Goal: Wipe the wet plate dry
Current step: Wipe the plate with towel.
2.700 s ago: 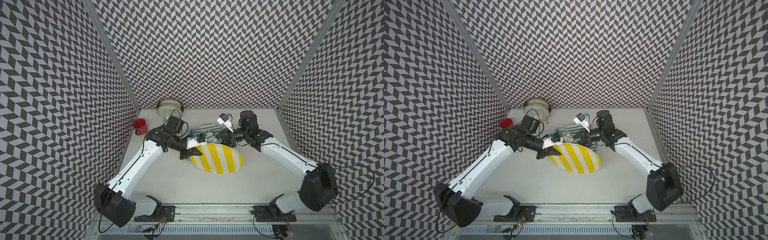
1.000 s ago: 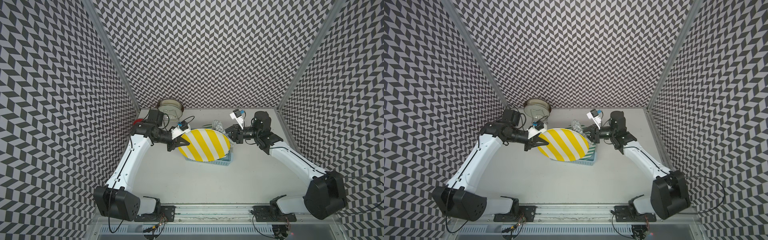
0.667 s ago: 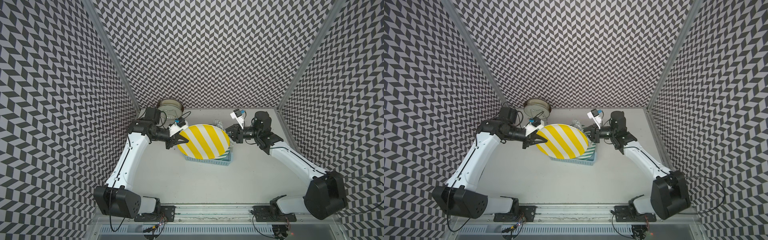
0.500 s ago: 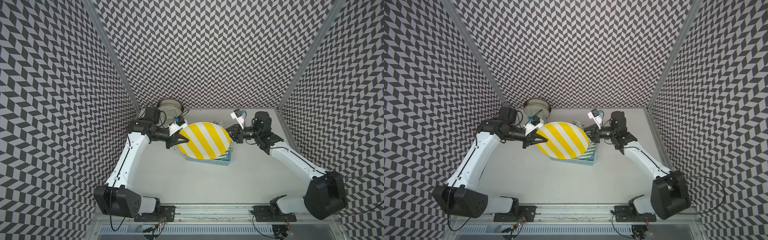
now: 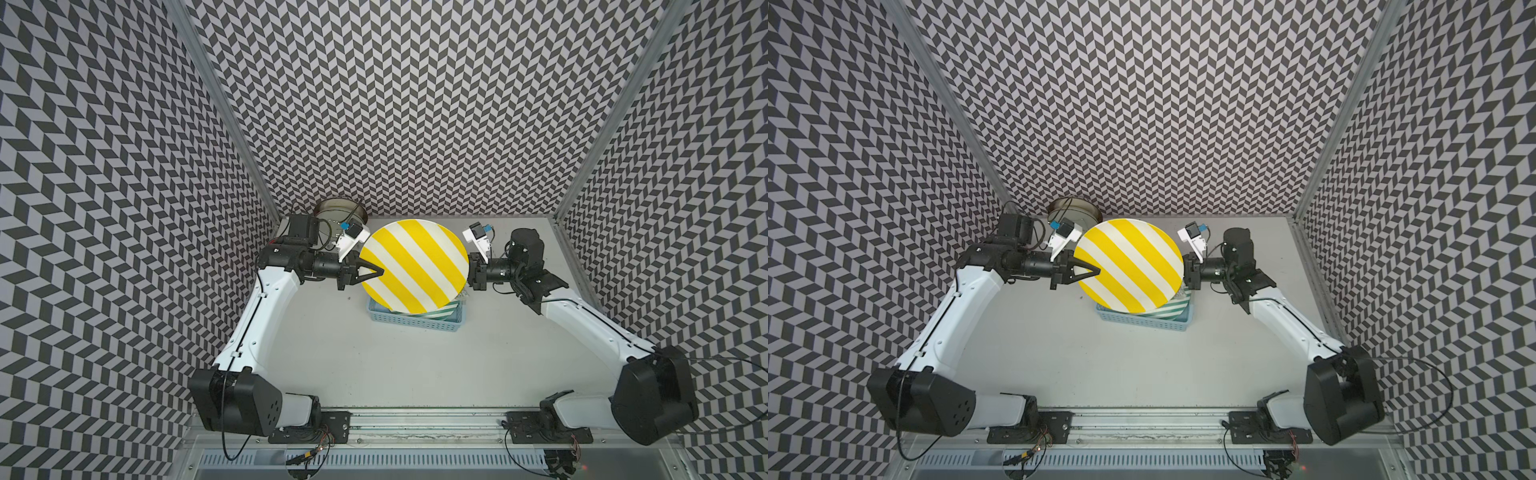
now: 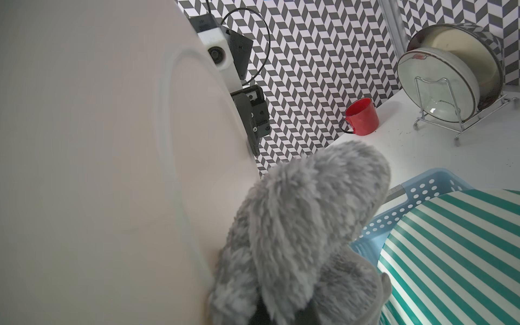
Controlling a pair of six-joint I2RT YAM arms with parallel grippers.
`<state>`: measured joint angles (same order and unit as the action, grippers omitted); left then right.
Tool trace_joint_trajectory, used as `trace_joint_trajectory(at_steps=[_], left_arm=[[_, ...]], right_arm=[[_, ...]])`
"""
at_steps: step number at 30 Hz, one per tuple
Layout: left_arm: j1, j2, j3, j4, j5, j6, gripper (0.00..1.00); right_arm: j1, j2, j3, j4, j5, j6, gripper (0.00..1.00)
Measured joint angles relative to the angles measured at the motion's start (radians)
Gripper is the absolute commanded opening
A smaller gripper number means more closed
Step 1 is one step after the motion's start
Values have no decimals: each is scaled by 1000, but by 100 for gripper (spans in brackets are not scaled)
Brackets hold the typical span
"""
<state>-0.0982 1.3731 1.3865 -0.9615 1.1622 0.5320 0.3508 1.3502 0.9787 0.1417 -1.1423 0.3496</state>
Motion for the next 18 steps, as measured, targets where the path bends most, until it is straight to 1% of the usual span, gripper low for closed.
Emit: trace_joint_trajectory(at_steps=[3, 11, 14, 18], left_arm=[[0, -3, -25, 77, 38, -103, 0], [0, -1, -106, 369, 130, -454, 0], [0, 2, -130, 476, 143, -580, 0], [-12, 5, -141, 565, 140, -697, 0]], right_arm=[[0, -26, -13, 17, 39, 7, 0], [3, -129, -102, 87, 191, 36, 0], [10, -163, -139, 127, 262, 42, 0], [51, -207, -194, 166, 393, 34, 0]])
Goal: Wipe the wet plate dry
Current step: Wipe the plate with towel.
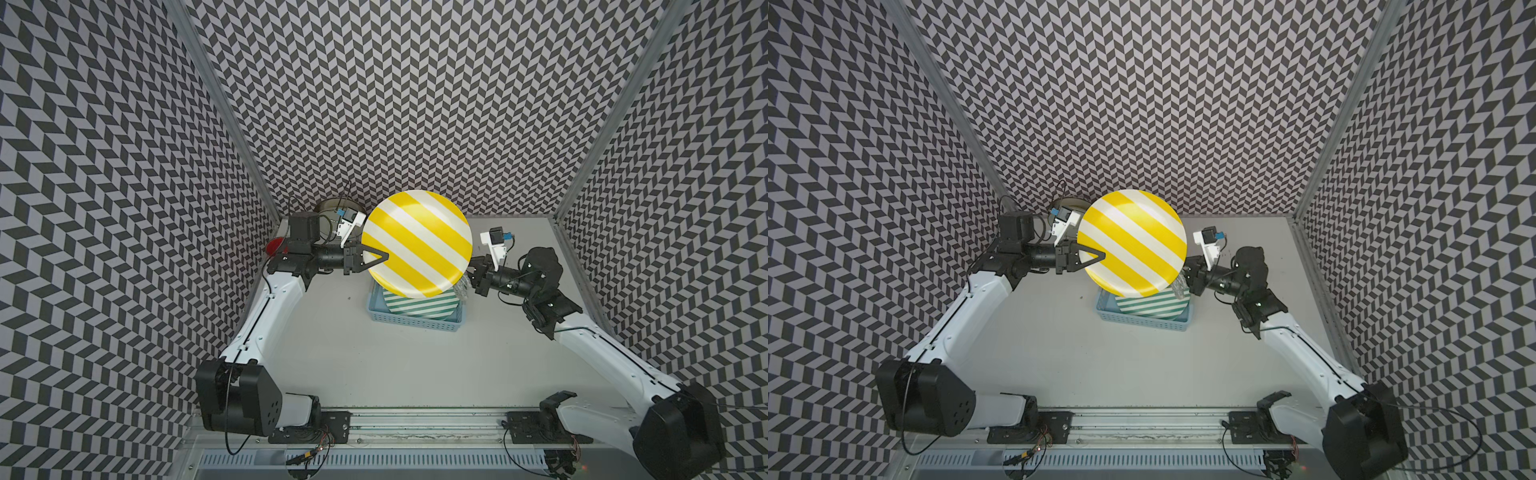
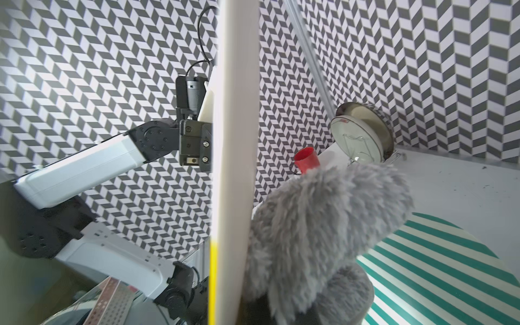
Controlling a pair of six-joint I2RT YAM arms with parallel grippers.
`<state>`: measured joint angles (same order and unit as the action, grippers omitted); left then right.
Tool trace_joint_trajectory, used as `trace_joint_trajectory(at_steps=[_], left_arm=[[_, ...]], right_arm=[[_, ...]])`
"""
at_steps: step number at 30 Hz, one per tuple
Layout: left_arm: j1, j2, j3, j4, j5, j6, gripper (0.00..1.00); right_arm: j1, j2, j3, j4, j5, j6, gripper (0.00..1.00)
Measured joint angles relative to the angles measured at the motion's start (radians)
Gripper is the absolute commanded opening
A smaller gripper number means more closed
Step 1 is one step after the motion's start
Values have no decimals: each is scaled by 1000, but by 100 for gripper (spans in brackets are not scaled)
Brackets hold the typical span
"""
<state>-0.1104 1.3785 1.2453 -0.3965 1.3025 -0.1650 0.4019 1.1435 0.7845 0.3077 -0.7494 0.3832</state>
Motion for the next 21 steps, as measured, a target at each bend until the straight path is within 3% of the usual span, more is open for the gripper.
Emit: trace_joint_trajectory(at_steps=[9, 21], left_arm=[[-33, 16, -3, 74, -40, -224, 0], [-82, 16, -3, 83, -170, -397, 0]], right_arm=[[188, -51, -92, 19, 386, -109, 0], [451, -56, -143, 50, 851, -294, 0]])
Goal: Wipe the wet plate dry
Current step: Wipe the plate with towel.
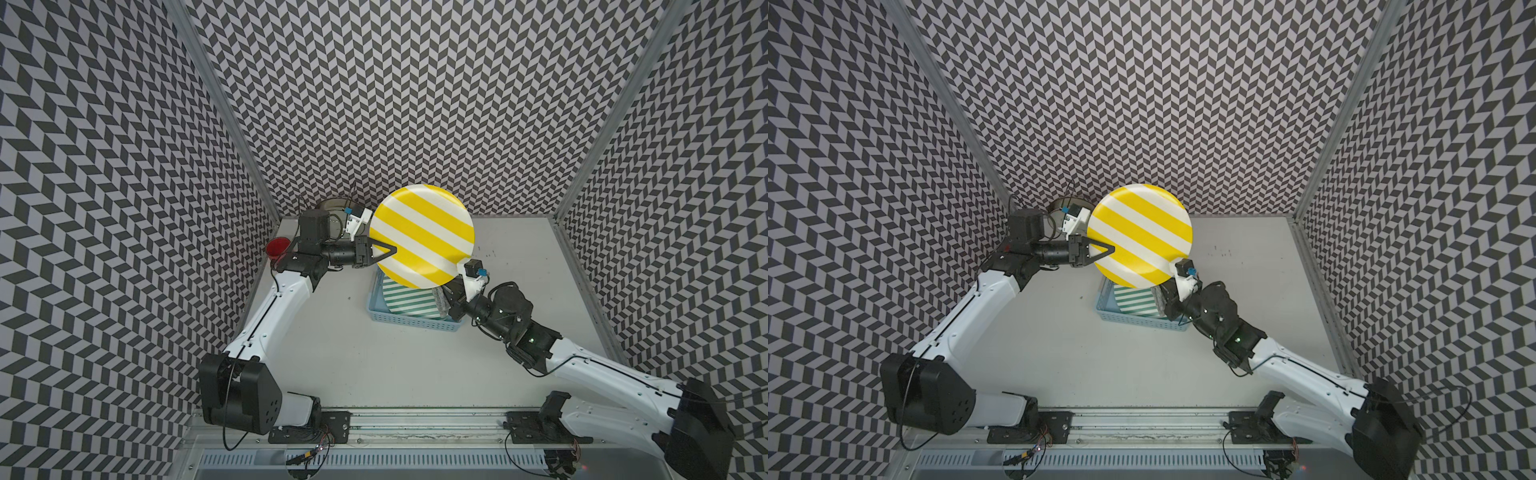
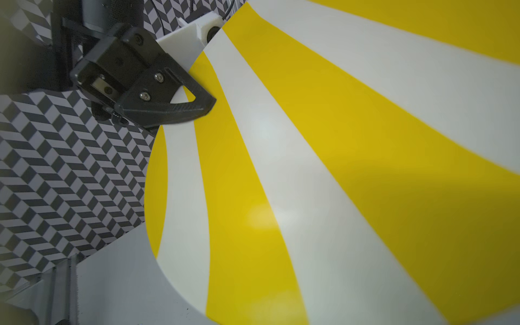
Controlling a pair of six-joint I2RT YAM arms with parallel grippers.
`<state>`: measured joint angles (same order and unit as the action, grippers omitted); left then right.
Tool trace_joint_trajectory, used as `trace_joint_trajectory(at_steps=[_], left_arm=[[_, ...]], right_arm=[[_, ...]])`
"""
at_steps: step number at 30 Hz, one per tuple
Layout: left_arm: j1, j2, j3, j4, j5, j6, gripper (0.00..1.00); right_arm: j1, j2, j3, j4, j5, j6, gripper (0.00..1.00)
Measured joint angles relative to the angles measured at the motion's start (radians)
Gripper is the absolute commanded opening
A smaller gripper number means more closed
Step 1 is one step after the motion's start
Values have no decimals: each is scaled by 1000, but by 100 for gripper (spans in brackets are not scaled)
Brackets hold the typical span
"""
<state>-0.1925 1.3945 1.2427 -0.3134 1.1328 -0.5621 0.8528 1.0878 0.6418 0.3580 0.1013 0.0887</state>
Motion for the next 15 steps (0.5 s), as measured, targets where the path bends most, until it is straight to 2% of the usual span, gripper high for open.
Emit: trace_joint_trajectory(at_steps=[7, 15], left_arm=[[-10, 5, -1, 5, -6, -54, 0], [-17, 19, -25, 24, -17, -89, 0]], right_arm=[[127, 54, 0, 87, 224, -123, 0], [251, 175, 35, 167, 363, -256, 0]])
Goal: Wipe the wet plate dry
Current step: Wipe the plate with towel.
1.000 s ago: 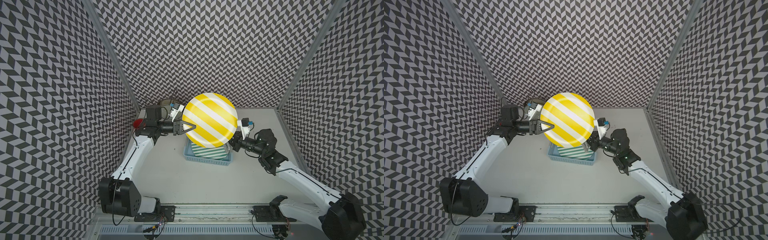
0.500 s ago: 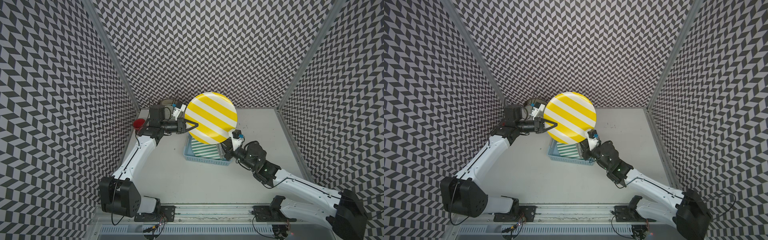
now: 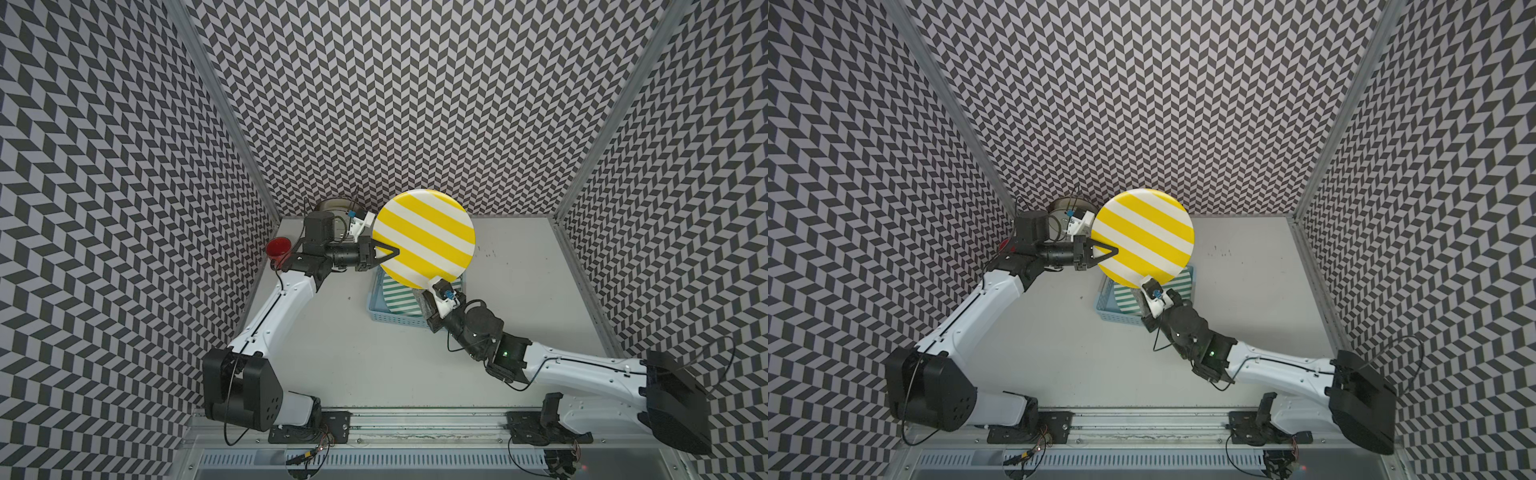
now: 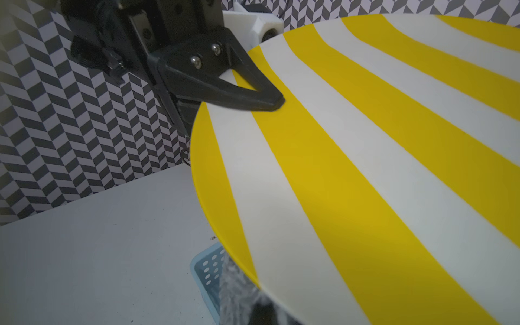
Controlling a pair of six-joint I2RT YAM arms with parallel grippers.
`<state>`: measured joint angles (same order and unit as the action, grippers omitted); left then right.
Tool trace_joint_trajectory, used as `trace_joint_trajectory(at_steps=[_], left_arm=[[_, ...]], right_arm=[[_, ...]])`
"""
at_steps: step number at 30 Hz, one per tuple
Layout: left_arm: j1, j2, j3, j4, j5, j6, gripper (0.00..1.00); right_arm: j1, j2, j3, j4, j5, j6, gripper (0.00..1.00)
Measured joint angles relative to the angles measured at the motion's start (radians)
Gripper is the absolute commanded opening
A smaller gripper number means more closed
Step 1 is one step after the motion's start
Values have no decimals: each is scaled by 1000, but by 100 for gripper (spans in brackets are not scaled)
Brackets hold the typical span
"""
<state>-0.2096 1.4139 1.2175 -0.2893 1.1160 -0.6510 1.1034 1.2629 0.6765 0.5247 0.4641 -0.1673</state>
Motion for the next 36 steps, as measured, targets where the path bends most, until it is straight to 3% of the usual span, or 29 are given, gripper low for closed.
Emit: trace_joint_trajectory(at_steps=[8, 17, 22, 27, 31, 36], left_arm=[[-20, 2, -19, 19, -1, -25, 0], [-27, 2, -35, 53, -23, -20, 0], [-18, 1, -36, 74, -41, -7, 0], [-19, 1, -29, 69, -56, 43, 0], [-5, 6, -20, 53, -129, 126, 0], [34, 35, -20, 47, -225, 193, 0]], right_arm=[[78, 157, 114, 67, 94, -82, 0], [90, 384, 322, 187, 172, -169, 0], [94, 424, 359, 208, 189, -174, 0], [94, 320, 358, 39, 133, -41, 0], [83, 117, 349, -38, 88, 89, 0], [-79, -220, 288, -63, 71, 294, 0]])
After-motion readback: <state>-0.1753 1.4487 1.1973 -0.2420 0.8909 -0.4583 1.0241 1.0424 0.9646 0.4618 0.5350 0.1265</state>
